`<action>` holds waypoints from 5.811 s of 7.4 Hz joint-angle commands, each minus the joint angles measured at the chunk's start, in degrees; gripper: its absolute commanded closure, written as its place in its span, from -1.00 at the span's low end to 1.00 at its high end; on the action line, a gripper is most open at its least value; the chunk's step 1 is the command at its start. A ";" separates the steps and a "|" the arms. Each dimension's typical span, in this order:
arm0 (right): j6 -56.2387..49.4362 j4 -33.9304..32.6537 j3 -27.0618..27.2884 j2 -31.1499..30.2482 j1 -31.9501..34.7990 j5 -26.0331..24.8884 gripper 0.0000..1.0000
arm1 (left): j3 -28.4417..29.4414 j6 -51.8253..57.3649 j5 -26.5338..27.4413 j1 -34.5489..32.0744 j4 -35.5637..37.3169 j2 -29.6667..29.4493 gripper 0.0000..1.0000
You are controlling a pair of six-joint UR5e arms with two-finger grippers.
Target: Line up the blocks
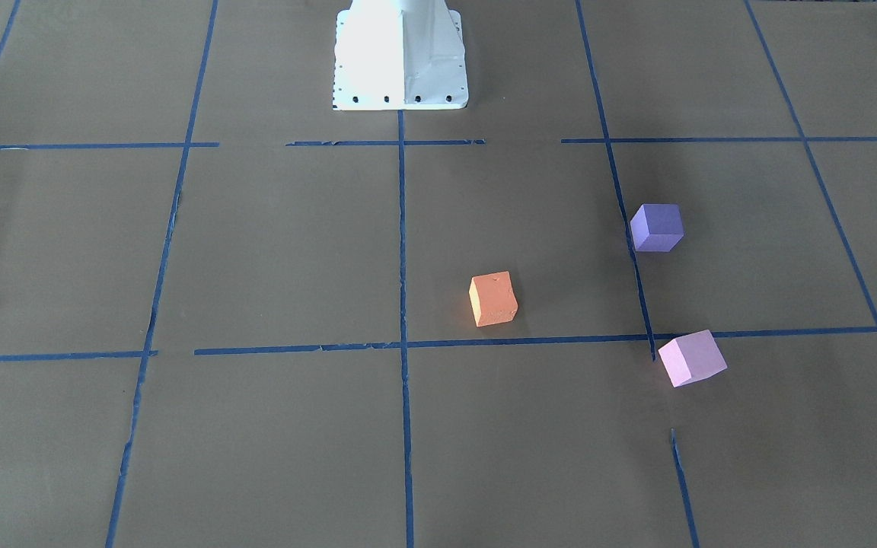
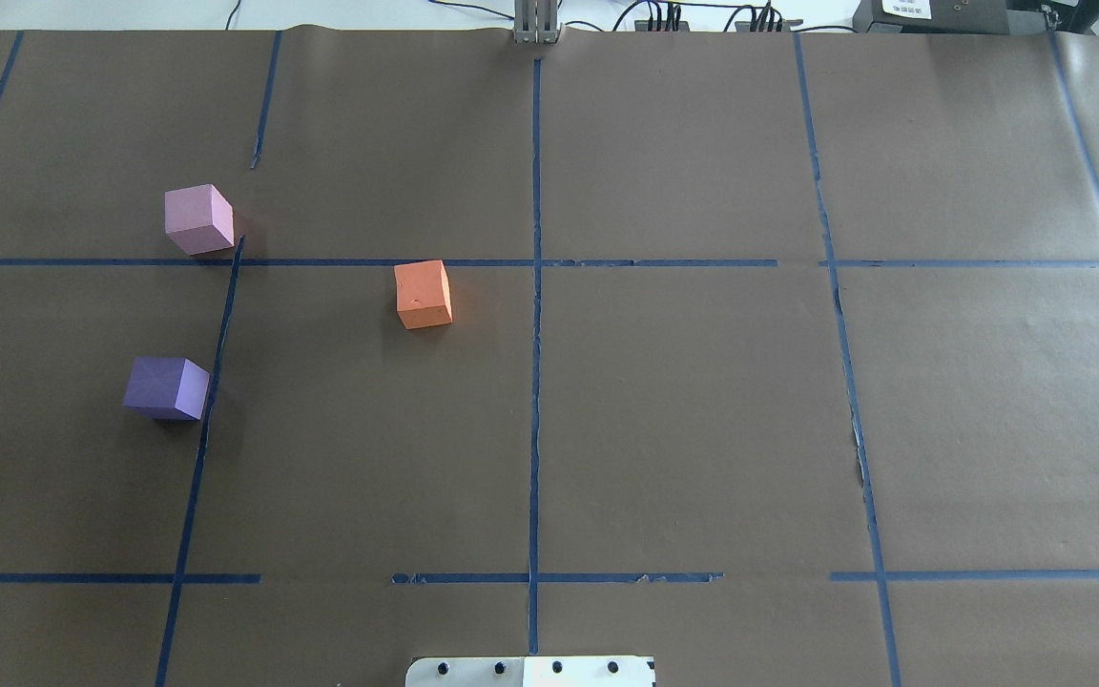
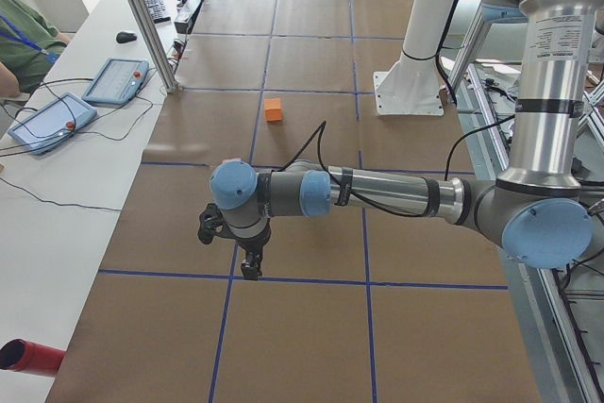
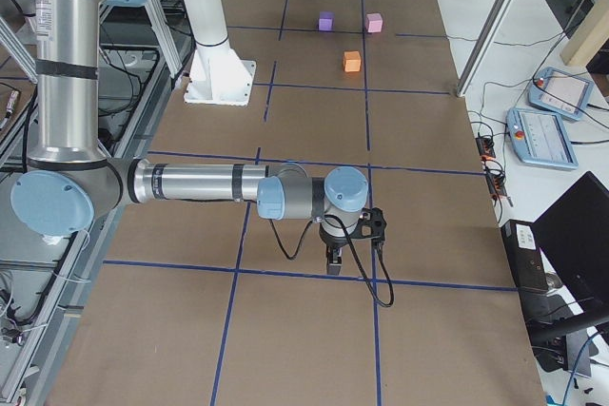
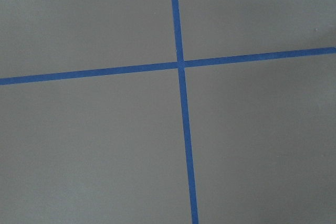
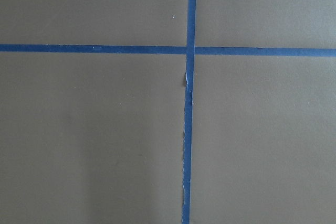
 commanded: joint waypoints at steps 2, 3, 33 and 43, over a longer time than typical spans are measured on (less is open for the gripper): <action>0.00 0.00 0.00 0.00 0.06 0.00 -1.00 | -0.77 -0.45 0.03 -0.02 -0.01 -0.96 -1.00; 0.00 0.00 0.00 0.00 0.06 0.00 -1.00 | -2.26 -0.81 0.03 -0.02 0.08 -3.14 -1.00; 0.00 0.00 0.00 0.00 0.06 0.00 -1.00 | 15.57 -78.06 27.27 53.77 -20.75 -41.05 -1.00; 0.00 0.00 0.00 0.00 0.06 0.00 -1.00 | -2.89 -66.97 23.50 46.32 -2.13 -37.37 1.00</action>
